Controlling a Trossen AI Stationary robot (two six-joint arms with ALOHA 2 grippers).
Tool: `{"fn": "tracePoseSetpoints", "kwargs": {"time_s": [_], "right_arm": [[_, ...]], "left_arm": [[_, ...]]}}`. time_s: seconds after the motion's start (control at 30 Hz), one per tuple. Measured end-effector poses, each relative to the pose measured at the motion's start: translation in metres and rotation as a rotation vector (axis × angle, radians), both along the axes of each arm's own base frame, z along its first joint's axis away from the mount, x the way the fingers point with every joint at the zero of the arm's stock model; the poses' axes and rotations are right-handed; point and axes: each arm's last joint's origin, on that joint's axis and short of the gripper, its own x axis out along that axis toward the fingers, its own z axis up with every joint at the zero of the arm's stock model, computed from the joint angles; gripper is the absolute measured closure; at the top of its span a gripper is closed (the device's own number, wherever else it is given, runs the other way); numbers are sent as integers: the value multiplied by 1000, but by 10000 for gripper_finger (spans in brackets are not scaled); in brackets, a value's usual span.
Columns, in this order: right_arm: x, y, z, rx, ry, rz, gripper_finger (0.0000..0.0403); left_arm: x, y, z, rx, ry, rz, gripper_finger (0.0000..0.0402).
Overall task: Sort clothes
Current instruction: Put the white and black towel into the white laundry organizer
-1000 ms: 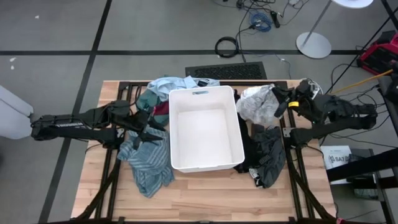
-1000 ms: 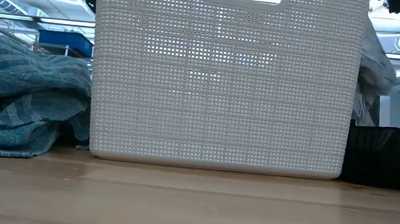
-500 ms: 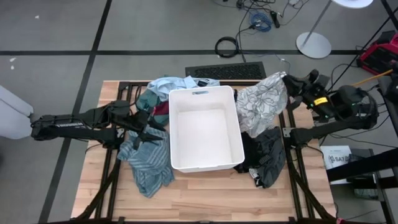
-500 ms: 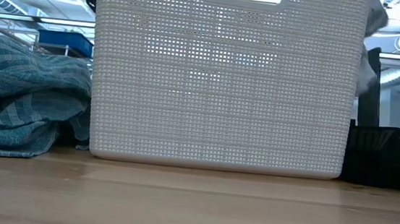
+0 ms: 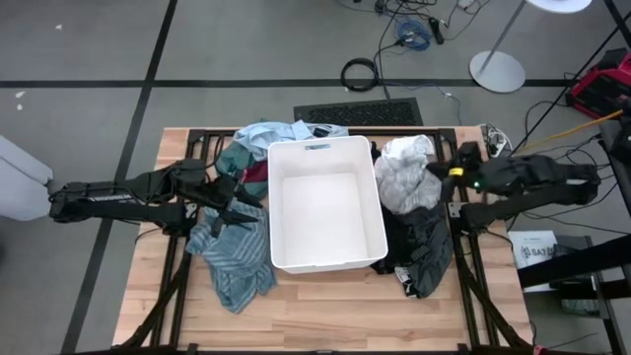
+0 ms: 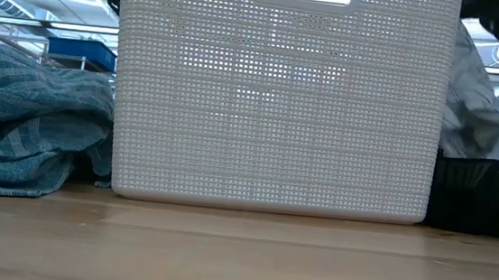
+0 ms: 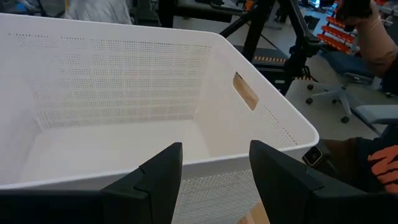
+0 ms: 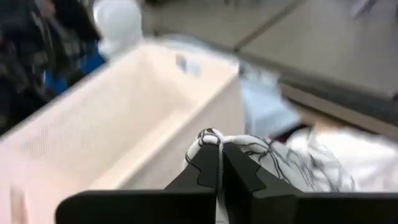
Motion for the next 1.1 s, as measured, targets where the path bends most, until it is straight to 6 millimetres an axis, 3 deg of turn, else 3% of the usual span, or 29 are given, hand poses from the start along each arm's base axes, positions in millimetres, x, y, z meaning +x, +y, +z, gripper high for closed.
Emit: {"fn": "tracePoseSetpoints", "kwargs": {"time_s": [0.23, 0.4, 0.8, 0.93, 1.1], "right_arm": [[20, 12, -27, 237, 190, 136, 402], [31, 25, -38, 256, 218, 187, 402], [51, 81, -15, 112, -47, 634, 403], [48, 112, -6, 86, -138, 934, 403], [44, 140, 8, -42, -332, 1094, 403]], "left_arm": [[0, 0, 0, -19, 8, 24, 204], [0, -1, 0, -41, 8, 23, 204], [4, -37, 15, -19, -170, -287, 204], [3, -46, 18, 6, -217, -357, 204], [1, -53, 18, 9, -216, -398, 204]]}}
